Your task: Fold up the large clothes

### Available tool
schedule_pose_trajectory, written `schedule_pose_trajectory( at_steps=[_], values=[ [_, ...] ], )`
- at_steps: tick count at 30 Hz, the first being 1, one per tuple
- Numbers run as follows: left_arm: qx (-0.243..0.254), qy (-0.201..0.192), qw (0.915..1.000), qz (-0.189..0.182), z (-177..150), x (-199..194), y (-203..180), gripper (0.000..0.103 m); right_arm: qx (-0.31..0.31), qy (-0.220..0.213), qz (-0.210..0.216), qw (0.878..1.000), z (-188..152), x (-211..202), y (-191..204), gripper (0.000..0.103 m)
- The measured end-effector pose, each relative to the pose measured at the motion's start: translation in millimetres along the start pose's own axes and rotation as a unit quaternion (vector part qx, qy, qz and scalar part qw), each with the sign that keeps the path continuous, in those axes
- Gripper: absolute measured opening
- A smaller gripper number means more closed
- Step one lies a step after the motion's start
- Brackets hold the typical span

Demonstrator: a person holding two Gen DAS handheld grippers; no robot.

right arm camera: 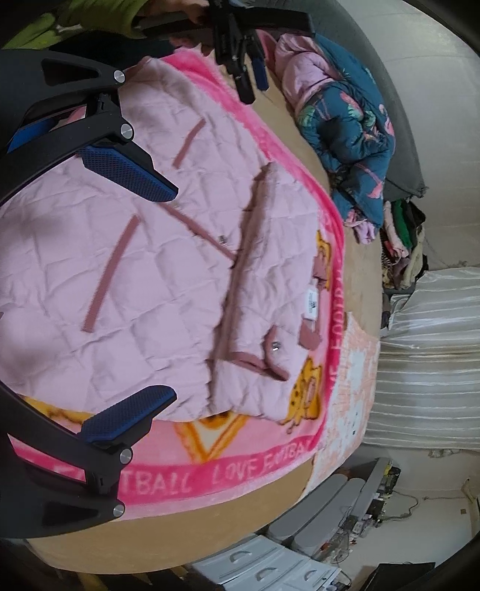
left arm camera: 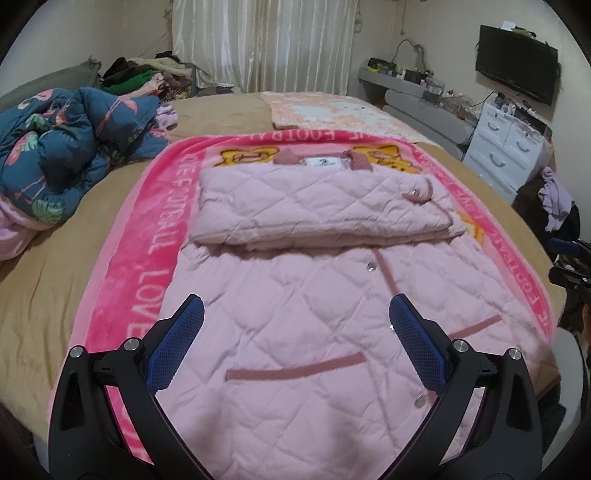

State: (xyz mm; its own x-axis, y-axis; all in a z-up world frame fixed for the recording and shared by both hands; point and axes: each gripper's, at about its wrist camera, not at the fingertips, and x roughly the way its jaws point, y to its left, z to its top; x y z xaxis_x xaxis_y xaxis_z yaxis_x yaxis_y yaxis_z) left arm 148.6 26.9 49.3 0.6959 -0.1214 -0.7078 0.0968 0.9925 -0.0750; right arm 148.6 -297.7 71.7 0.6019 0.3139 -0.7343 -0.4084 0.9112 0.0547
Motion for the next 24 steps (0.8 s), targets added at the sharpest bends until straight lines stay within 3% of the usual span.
schedule_pose_trajectory(
  at_steps=[24],
  values=[
    [-0.025, 0.071, 0.9956, 0.056, -92.1, 6.7, 56.4, 0.094, 0.091, 0.118, -0.006, 0.989, -107.5, 18.0, -53.7, 0.099]
  ],
)
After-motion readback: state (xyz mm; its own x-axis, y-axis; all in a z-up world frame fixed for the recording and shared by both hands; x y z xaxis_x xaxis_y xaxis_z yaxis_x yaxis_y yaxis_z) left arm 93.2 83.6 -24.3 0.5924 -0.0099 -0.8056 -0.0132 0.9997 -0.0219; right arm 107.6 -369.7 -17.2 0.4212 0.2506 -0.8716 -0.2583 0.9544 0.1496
